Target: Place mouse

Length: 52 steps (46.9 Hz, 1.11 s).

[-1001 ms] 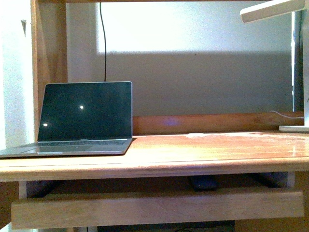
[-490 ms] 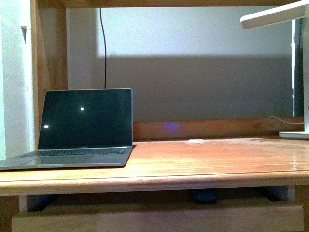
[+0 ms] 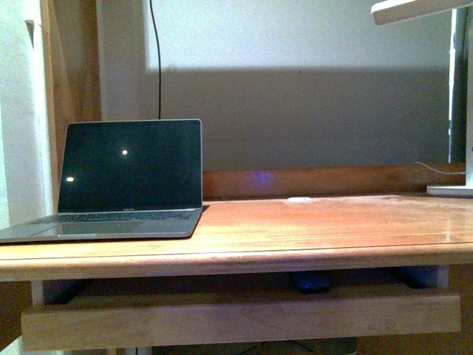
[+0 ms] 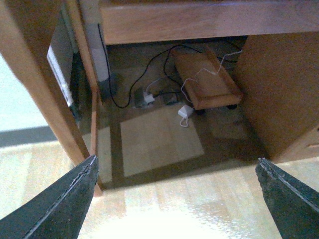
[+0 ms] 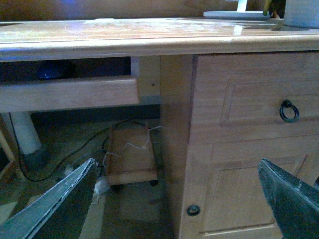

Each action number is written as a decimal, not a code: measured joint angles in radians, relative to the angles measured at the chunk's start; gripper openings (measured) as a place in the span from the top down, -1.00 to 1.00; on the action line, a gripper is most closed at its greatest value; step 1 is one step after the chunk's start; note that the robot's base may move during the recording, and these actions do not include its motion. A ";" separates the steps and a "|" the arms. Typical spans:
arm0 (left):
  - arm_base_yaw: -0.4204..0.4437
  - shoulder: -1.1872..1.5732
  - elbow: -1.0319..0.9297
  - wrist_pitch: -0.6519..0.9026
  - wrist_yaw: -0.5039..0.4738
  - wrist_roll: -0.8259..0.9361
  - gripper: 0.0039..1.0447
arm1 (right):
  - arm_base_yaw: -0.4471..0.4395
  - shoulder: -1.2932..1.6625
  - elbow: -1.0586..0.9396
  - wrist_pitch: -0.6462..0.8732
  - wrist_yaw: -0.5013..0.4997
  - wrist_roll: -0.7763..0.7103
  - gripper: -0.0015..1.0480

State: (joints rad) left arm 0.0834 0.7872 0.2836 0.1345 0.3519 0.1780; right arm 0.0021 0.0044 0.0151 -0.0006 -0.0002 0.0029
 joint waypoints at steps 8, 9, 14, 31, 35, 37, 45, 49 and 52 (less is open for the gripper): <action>0.032 0.263 0.089 0.164 0.037 0.399 -0.86 | 0.000 0.000 0.000 0.000 0.000 0.000 -0.86; 0.032 0.295 0.095 0.193 0.033 0.455 -0.86 | 0.000 0.000 0.000 0.000 0.000 0.000 -0.86; 0.042 0.477 0.127 0.377 0.023 0.768 -0.86 | 0.000 0.000 0.000 0.000 0.000 0.000 -0.86; 0.055 0.914 0.287 0.764 0.089 1.321 -0.86 | 0.000 0.000 0.000 0.000 0.000 0.000 -0.86; 0.042 0.977 0.334 0.808 0.105 1.341 -0.86 | 0.000 0.000 0.000 0.000 0.000 0.000 -0.86; 0.036 1.007 0.357 0.831 0.106 1.345 -0.86 | 0.000 0.000 0.000 0.000 0.000 0.000 -0.86; 0.020 1.126 0.461 0.876 0.129 1.360 -0.86 | 0.000 0.000 0.000 0.000 0.000 0.000 -0.86; 0.014 1.178 0.509 0.887 0.141 1.371 -0.86 | 0.000 0.000 0.000 0.000 0.000 0.000 -0.86; 0.008 1.204 0.537 0.887 0.145 1.371 -0.86 | 0.000 0.000 0.000 0.000 0.000 0.000 -0.86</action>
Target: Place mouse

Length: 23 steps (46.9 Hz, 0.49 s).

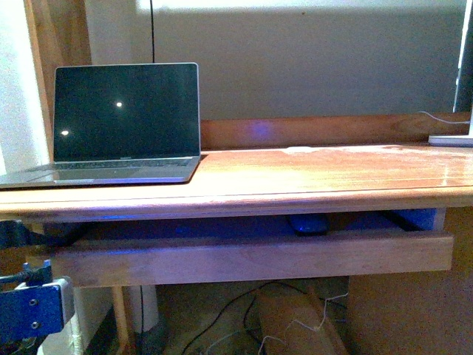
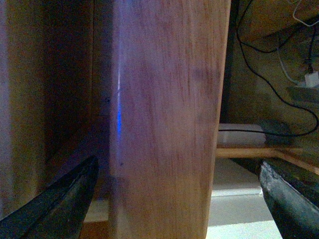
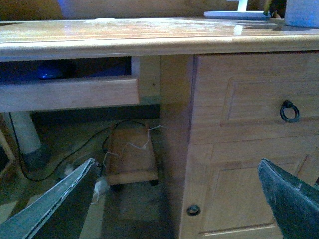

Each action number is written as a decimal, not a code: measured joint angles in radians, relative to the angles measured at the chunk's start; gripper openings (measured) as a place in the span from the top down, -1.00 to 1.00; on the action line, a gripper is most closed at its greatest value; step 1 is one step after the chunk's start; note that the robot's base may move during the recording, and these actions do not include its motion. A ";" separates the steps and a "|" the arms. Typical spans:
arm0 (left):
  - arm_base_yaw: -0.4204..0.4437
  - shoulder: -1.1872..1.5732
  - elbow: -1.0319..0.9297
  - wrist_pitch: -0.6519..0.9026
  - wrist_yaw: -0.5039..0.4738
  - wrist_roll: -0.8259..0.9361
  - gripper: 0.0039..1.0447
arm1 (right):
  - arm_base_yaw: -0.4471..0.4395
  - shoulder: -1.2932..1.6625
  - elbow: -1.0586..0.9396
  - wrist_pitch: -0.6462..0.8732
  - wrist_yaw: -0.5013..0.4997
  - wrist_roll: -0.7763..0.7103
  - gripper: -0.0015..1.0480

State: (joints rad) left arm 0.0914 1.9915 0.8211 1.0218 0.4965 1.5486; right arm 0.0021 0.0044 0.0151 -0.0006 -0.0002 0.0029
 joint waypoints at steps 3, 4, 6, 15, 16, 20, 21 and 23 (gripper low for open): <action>-0.009 0.029 0.033 0.000 0.009 0.000 -0.86 | 0.000 0.000 0.000 0.000 0.000 0.000 -0.86; -0.013 0.037 0.042 -0.002 0.011 0.000 -0.86 | 0.000 0.000 0.000 0.000 0.000 0.000 -0.86; -0.018 0.047 0.054 -0.003 0.017 -0.001 -0.86 | 0.000 0.000 0.000 0.000 0.000 0.000 -0.86; -0.051 0.023 0.093 -0.206 -0.009 -0.082 -0.86 | 0.000 0.000 0.000 0.000 0.000 0.000 -0.86; -0.055 -0.003 0.093 -0.276 -0.012 -0.111 -0.86 | 0.000 0.000 0.000 0.000 0.000 0.000 -0.86; -0.060 -0.072 0.093 -0.458 -0.014 -0.177 -0.86 | 0.000 0.000 0.000 0.000 0.000 0.000 -0.86; -0.061 -0.093 0.092 -0.515 -0.007 -0.191 -0.86 | 0.000 0.000 0.000 0.000 0.000 0.000 -0.86; -0.060 -0.137 0.089 -0.632 0.011 -0.201 -0.86 | 0.000 0.000 0.000 0.000 0.000 0.000 -0.86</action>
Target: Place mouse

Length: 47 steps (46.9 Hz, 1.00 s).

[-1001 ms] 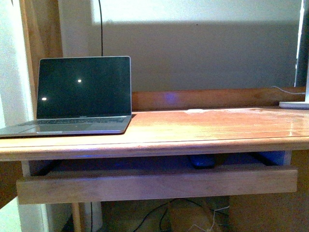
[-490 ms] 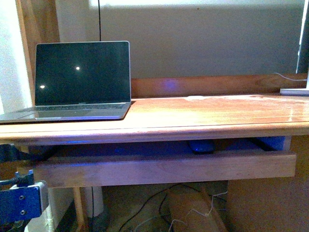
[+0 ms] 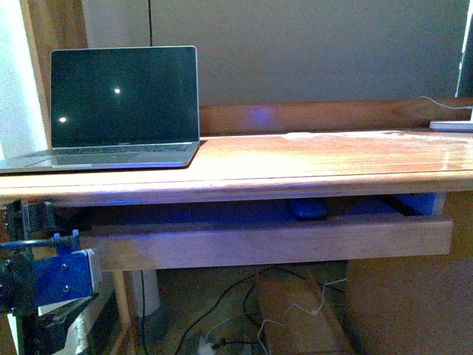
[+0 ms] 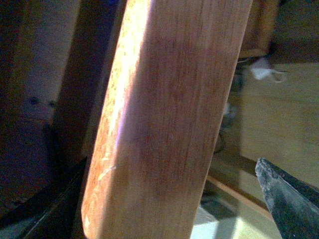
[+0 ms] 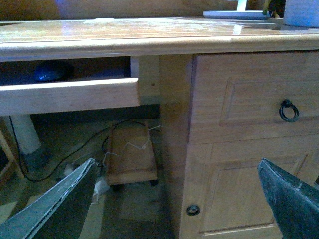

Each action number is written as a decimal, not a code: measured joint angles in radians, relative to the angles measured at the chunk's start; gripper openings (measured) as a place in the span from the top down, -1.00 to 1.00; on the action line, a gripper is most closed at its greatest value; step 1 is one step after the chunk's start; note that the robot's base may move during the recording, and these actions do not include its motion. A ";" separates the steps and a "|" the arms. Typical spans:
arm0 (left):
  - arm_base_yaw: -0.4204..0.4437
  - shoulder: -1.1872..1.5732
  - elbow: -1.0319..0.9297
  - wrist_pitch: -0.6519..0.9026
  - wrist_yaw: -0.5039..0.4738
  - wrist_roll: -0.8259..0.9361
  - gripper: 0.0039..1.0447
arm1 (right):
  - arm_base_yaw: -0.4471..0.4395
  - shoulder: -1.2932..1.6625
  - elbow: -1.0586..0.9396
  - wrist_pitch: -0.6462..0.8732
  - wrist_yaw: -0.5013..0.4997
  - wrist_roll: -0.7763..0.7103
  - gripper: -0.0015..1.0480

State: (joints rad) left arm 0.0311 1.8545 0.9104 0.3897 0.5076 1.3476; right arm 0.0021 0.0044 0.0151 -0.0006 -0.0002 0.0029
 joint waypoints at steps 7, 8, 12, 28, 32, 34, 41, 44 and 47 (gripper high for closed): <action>0.019 -0.139 -0.023 -0.340 0.116 -0.030 -0.86 | 0.000 0.000 0.000 0.000 0.000 0.000 -0.86; 0.021 -0.156 -0.028 -0.377 0.134 -0.032 -0.86 | 0.000 0.000 0.000 0.000 0.000 0.000 -0.86; 0.023 -0.214 -0.048 -0.504 0.208 -0.036 -0.86 | 0.000 0.000 0.000 0.000 0.000 0.000 -0.86; -0.011 -0.427 -0.168 -0.572 0.465 -0.430 -0.86 | 0.000 0.000 0.000 0.000 0.000 0.000 -0.86; -0.029 -0.496 -0.215 -0.427 0.525 -0.666 -0.86 | 0.000 0.000 0.000 0.000 0.000 0.000 -0.86; -0.037 -0.542 -0.231 -0.317 0.502 -0.793 -0.86 | 0.000 0.000 0.000 0.000 0.000 0.000 -0.86; -0.048 -0.671 -0.242 -0.056 0.161 -1.306 -0.86 | 0.000 0.000 0.000 0.000 0.000 0.000 -0.86; -0.057 -0.759 -0.288 -0.093 -0.033 -1.416 -0.86 | 0.000 0.000 0.000 0.000 0.000 0.000 -0.86; -0.084 -0.892 -0.357 -0.150 -0.205 -1.432 -0.86 | 0.000 0.000 0.000 0.000 0.000 0.000 -0.86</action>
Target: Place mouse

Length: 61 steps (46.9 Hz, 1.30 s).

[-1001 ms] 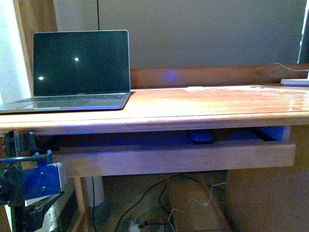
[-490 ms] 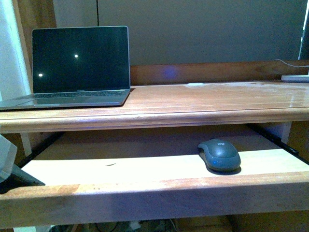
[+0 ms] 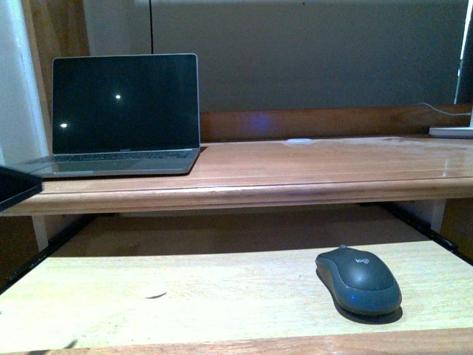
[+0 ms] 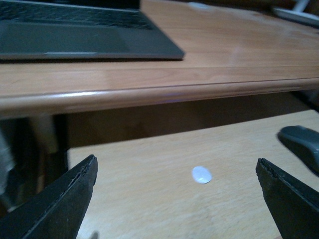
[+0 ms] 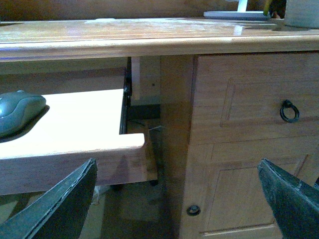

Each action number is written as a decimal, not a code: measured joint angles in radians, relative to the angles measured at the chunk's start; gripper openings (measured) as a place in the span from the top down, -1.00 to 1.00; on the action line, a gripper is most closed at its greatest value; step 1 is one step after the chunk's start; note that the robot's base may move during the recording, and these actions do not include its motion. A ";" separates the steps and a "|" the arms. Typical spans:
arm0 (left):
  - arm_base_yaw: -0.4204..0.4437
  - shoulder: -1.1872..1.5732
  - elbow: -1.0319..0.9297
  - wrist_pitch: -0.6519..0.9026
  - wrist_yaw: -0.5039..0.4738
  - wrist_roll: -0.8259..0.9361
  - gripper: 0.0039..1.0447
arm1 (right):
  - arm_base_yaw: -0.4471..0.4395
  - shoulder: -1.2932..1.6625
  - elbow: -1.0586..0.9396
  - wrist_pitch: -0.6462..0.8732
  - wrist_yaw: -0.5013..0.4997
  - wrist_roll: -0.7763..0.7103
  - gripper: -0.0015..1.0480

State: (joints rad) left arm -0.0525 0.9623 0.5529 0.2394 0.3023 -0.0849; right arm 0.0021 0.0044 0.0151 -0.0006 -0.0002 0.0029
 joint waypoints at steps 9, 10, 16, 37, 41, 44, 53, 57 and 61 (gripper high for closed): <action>-0.156 -0.415 -0.132 -0.230 -0.341 0.010 -0.86 | 0.000 0.000 0.000 0.000 0.000 0.000 -0.86; -0.177 -0.454 -0.142 -0.254 -0.373 0.010 -0.86 | 0.000 0.000 0.000 0.000 0.000 0.000 -0.86; -0.284 -0.652 -0.186 -0.346 -0.559 0.015 -0.84 | 0.000 0.000 0.000 0.000 0.000 0.000 -0.86; -0.074 -0.882 -0.477 -0.247 -0.392 0.071 0.51 | 0.000 0.000 0.000 0.000 0.000 0.000 -0.86; 0.022 -0.897 -0.483 -0.247 -0.318 0.074 0.78 | 0.000 0.000 0.000 0.000 0.000 0.000 -0.86; 0.042 -0.904 -0.486 -0.247 -0.313 0.072 0.96 | 0.000 0.000 0.000 0.000 0.001 0.000 -0.86; 0.047 -0.928 -0.510 -0.245 -0.303 0.076 0.95 | 0.000 0.000 0.000 0.000 0.000 0.000 -0.86; 0.047 -0.953 -0.540 -0.244 -0.303 0.076 0.95 | 0.000 0.000 0.000 0.000 0.000 0.000 -0.86; 0.047 -0.955 -0.545 -0.244 -0.303 0.076 0.95 | 0.000 0.000 0.000 0.000 0.000 0.000 -0.86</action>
State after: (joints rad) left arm -0.0051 0.0071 0.0082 -0.0044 -0.0006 -0.0086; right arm 0.0021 0.0044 0.0151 -0.0006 -0.0006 0.0029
